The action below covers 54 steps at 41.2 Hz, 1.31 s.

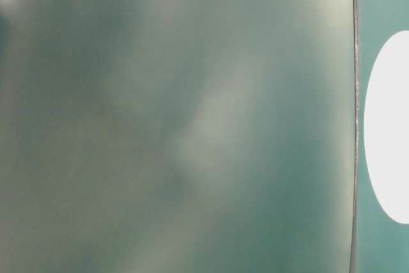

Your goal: Scoop the yellow hexagonal prism block from the bowl with a spoon using the right arm.

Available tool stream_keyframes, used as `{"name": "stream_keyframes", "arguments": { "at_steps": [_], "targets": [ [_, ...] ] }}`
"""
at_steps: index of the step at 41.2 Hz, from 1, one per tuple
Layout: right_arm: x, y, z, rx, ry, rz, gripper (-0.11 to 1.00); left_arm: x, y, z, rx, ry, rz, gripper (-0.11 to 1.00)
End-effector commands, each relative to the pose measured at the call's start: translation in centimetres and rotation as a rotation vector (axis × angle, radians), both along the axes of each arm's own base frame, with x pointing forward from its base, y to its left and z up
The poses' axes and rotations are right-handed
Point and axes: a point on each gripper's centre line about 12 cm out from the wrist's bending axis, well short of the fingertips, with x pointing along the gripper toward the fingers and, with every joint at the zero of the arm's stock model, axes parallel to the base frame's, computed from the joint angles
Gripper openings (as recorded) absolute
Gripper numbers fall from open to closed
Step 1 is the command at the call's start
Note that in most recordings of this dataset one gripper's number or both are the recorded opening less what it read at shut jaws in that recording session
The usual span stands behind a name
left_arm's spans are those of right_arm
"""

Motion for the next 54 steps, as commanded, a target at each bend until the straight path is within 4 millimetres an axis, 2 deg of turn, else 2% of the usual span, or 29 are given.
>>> {"name": "stream_keyframes", "arguments": {
  "at_steps": [1,29,38,41,44,49,51,54],
  "targets": [
    [0.2,-0.1,0.9,-0.006,-0.028,-0.002,0.0,0.3,0.0,0.9,0.005,-0.021,0.001,0.1],
    [1.3,0.0,0.3,-0.031,0.002,0.006,0.0,0.3,0.0,0.8,0.002,-0.006,0.001,0.1],
    [1.5,0.0,1.3,-0.03,-0.004,0.004,0.01,0.3,0.0,0.8,0.002,-0.006,0.001,0.1],
    [1.5,0.0,1.4,-0.027,-0.006,0.004,0.09,0.3,0.0,0.8,0.002,-0.005,0.001,0.1],
    [1.5,0.0,1.3,-0.015,0.0,0.004,0.25,0.3,0.0,0.8,0.002,-0.003,0.001,0.1],
    [1.6,0.0,1.1,-0.005,0.011,0.003,0.43,0.3,0.0,0.8,0.002,-0.002,0.001,0.1],
    [1.7,0.0,1.0,0.001,0.02,0.002,0.46,0.3,0.0,0.8,0.002,-0.002,0.001,0.1],
    [1.9,0.0,0.9,0.012,0.037,0.001,0.45,0.3,0.0,0.7,0.002,0.0,0.001,0.1]
  ]
}}
